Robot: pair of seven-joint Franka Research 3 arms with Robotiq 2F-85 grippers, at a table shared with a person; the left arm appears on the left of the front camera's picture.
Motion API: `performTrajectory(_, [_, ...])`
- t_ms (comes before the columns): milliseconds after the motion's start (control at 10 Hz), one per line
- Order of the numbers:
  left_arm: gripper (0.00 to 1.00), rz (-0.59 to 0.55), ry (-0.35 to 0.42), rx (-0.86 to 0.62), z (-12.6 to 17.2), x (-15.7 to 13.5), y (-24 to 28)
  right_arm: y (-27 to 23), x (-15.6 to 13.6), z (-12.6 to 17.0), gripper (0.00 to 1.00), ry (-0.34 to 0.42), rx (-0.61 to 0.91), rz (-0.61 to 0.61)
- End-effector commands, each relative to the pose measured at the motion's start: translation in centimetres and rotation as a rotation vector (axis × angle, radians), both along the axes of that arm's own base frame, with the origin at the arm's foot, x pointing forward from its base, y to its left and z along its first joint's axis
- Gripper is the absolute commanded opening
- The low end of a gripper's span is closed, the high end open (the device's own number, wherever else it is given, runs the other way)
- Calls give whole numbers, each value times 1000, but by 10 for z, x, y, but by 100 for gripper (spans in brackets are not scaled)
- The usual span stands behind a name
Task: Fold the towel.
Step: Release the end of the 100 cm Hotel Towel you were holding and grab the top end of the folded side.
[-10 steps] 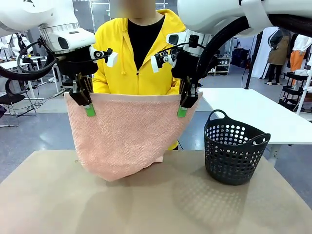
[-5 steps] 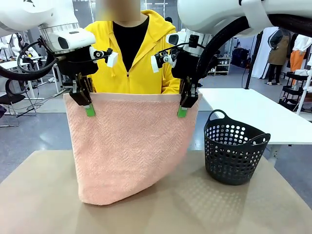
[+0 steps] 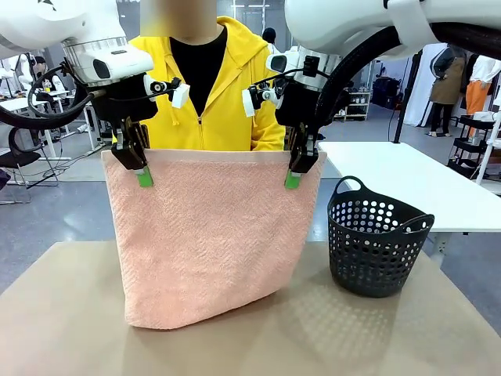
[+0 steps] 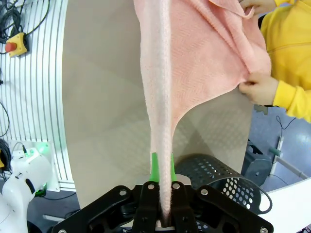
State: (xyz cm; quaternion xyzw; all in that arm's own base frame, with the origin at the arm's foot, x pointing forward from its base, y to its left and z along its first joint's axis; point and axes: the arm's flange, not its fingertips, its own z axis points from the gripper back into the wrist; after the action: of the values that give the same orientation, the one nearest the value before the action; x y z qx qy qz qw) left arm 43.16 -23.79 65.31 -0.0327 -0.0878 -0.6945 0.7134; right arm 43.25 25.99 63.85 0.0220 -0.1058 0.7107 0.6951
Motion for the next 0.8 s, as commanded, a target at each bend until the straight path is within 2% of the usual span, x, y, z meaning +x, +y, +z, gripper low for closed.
performTrajectory(0, [0,-5,-6,-2,3,2,-1,-1,0,0,0,-2,-10,0])
performTrajectory(700, [0,-5,-6,-2,3,2,-1,-1,0,0,0,-2,-10,0])
